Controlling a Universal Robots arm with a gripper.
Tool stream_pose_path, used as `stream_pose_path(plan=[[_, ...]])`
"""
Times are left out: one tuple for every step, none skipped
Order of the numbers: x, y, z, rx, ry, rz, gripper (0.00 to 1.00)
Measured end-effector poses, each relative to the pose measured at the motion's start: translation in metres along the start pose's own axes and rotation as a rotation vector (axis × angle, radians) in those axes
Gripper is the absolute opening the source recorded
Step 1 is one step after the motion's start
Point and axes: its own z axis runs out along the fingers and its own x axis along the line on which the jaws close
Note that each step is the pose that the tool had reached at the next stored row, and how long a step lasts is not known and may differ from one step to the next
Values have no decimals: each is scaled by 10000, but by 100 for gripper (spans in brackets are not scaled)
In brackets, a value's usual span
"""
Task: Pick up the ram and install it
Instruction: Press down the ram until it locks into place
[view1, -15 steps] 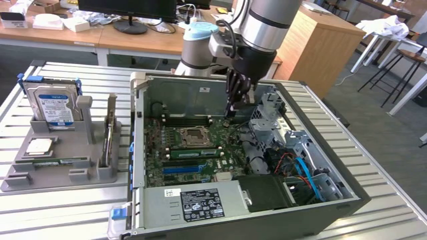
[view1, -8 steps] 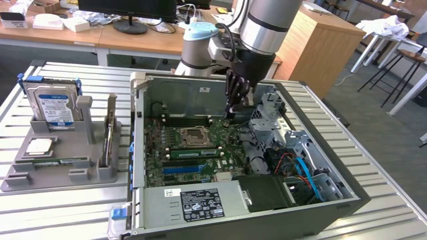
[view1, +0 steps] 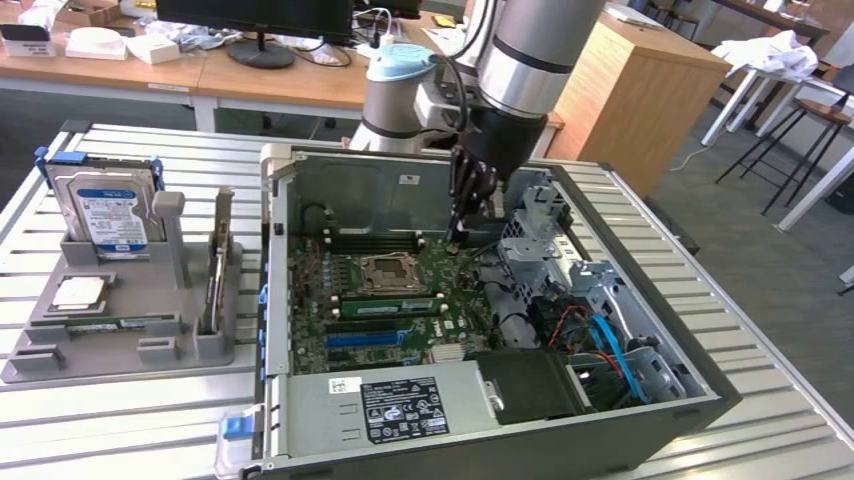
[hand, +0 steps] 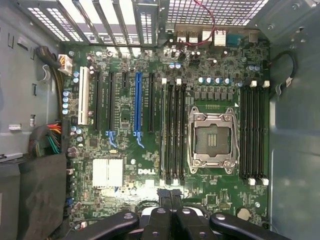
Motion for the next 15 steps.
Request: stream_pose_path(plan=[[0,0,10,0,0,0,10],[0,-1,20,1,-1,0,10],[0,-1,29,0,-1,0,10],[1,-2,40,1,-2,0,10],[1,-2,48,0,-1,0,10],[1,-2,57,1,-1,0,10],[1,-3,66,1,-1,0,10],[2,-3,74,0,-1,0,10],[2,-4,82,1,-2,0,10],[2,-4,91,1,-1,0,10],[2,-4,98,0,-1,0,10],[2,-4,105,1,-1,0,10],[3,-5,112,1,-1,0,10],[3,-5,119,0,-1,0,10],[3,-5,126,0,-1,0,10]])
